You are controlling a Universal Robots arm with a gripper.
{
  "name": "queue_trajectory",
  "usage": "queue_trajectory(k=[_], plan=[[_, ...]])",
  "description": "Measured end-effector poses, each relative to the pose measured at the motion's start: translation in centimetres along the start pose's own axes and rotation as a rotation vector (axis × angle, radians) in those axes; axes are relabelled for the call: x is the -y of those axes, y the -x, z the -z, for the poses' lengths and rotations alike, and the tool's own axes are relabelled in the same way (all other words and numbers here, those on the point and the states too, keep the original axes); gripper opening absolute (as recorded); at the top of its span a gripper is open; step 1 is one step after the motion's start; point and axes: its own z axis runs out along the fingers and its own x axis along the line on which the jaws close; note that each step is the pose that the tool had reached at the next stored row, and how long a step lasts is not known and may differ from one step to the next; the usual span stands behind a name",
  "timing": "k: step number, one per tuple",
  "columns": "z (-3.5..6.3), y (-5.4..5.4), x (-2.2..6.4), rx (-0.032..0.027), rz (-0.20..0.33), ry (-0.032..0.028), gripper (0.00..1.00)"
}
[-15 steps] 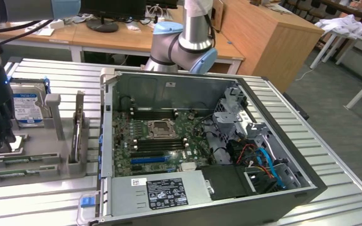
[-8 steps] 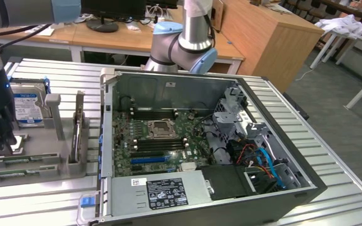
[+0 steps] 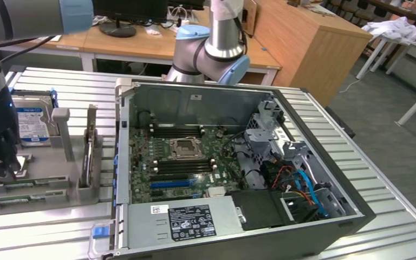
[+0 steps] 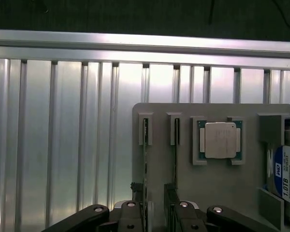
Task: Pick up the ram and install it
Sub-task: 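Pick up the ram and move it above insertion slot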
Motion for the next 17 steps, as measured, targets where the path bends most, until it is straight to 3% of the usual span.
queue_trajectory(k=[17], plan=[[-1.56, 0.0, 0.02, -0.0003, 0.0, 0.0, 0.31]])
